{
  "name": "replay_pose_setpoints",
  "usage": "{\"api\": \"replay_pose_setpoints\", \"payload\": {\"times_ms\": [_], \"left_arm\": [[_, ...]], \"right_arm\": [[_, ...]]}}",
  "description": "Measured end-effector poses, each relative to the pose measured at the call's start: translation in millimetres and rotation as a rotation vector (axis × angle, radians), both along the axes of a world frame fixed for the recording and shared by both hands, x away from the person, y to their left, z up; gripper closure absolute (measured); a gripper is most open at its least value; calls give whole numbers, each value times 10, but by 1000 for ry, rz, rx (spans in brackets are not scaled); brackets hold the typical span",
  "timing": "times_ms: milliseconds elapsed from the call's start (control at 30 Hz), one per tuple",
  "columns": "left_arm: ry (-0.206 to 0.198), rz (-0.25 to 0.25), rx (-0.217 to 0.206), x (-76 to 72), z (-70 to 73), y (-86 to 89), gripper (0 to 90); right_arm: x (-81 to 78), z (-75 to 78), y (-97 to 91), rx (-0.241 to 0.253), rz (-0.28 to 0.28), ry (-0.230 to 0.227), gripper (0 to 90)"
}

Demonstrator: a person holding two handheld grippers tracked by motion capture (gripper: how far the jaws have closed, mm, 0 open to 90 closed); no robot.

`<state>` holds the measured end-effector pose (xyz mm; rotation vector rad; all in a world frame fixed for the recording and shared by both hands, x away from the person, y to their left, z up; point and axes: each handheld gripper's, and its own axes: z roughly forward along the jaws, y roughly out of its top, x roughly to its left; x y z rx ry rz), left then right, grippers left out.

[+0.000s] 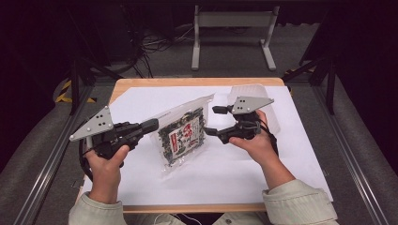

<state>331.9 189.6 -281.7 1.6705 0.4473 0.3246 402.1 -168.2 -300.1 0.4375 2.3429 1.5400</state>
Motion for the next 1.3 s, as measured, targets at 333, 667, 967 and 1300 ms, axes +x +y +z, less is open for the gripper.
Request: {"api": "replay_pose_setpoints", "payload": {"times_ms": [333, 667, 967, 1300], "left_arm": [[-13, -36, -11, -16, -7, -79, 898], [-3, -32, -31, 7, -43, -88, 898], [0, -14, -41, 14, -54, -64, 897], [9, 28, -39, 56, -97, -32, 897]], "right_arm": [[81, -45, 62, 1, 11, 22, 213], [90, -72, 125, -3, 60, 16, 237], [15, -12, 49, -20, 58, -10, 450], [-49, 25, -35, -29, 132, -16, 698]]}}
